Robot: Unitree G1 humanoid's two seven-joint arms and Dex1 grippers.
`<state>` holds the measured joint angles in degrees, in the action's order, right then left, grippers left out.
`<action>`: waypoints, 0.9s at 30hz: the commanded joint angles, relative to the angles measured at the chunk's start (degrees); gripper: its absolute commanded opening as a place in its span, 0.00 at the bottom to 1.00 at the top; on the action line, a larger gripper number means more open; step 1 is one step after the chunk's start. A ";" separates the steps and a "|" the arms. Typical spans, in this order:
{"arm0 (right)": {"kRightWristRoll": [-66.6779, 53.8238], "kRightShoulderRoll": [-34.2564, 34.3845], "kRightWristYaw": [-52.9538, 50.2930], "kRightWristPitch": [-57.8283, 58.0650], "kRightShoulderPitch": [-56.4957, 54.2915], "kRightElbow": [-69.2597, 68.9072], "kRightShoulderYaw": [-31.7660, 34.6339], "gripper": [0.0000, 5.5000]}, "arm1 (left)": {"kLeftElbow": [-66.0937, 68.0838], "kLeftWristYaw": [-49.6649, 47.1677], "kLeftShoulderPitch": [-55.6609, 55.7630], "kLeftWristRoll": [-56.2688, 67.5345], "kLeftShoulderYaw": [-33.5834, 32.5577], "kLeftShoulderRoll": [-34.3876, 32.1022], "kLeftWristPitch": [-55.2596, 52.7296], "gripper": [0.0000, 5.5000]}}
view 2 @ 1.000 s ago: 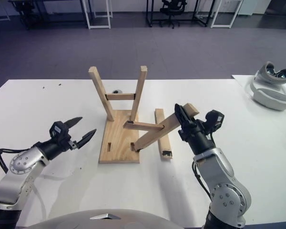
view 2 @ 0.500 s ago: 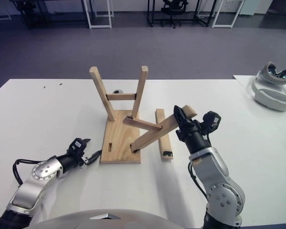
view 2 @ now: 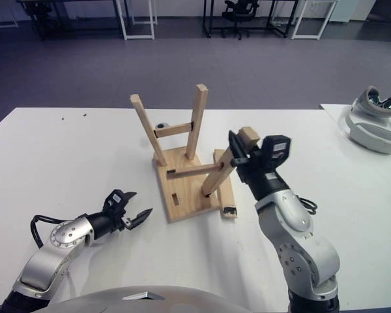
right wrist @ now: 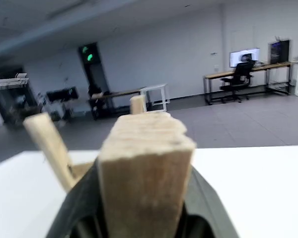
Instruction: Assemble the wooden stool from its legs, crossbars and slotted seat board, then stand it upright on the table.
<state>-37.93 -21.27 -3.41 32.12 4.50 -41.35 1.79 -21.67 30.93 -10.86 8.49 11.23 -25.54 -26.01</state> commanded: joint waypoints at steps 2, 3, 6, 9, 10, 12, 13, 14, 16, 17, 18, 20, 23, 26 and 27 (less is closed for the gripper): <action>5.82 -1.73 1.01 5.08 4.08 7.54 -3.48 0.19 | -0.10 0.27 1.44 -0.39 0.04 -0.75 -1.31 0.71; 4.64 -0.48 0.69 4.36 3.06 7.11 -2.14 0.19 | -0.16 0.18 1.31 -0.42 -0.02 -0.73 -1.34 0.71; -0.40 2.19 0.46 2.56 -1.97 5.42 2.43 0.19 | -0.04 -0.38 1.11 -0.58 -0.14 -0.36 -1.33 0.71; -4.62 2.28 1.50 2.28 -8.46 2.51 5.27 0.29 | 0.73 -1.03 1.47 -0.85 -0.30 0.04 -1.12 0.71; -6.11 1.67 1.89 2.44 -10.08 1.51 6.63 0.33 | 0.96 -1.16 1.64 -0.92 -0.27 0.17 -1.05 0.71; -9.45 0.03 3.01 2.31 -14.25 0.51 9.78 0.38 | 1.04 -1.59 1.27 -0.99 -0.53 0.36 -0.84 0.71; -12.01 -1.52 3.12 2.26 -17.72 0.46 12.23 0.41 | 1.06 -1.74 1.11 -0.99 -0.65 0.37 -0.75 0.71; -14.78 -3.05 2.65 2.15 -22.06 1.67 15.12 0.44 | 1.15 -1.85 1.06 -0.98 -0.84 0.32 -0.66 0.71; -18.97 -5.01 0.51 2.19 -28.75 5.85 19.92 0.52 | 1.48 -1.90 1.30 -0.98 -0.98 0.14 -0.49 0.71; -17.81 -5.82 -0.44 3.21 -29.45 9.48 20.68 0.56 | 1.79 -1.91 1.59 -1.03 -1.01 0.12 -0.38 0.71; -14.16 -7.36 -0.49 4.79 -27.70 12.82 19.29 0.56 | 2.07 -1.94 1.93 -1.11 -0.97 0.16 -0.30 0.71; -6.08 -9.94 0.90 8.94 -19.36 18.92 11.65 0.56 | 2.58 -2.12 2.53 -1.31 -1.07 0.31 -0.14 0.71; -1.74 -9.72 5.43 13.46 -10.01 21.61 2.17 0.56 | 3.36 -2.27 3.24 -1.56 -1.06 0.43 -0.01 0.71; 0.82 -8.71 8.94 14.93 -6.75 21.94 -3.40 0.56 | 3.98 -2.25 3.50 -1.74 -0.99 0.48 0.27 0.71; 1.59 -8.45 9.31 15.37 -6.50 22.19 -4.05 0.56 | 4.09 -2.26 3.48 -1.84 -1.02 0.51 0.34 0.71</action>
<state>-37.93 -30.22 4.93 46.19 -2.46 -19.34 -0.78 -18.09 28.83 -8.06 7.12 10.37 -24.93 -25.85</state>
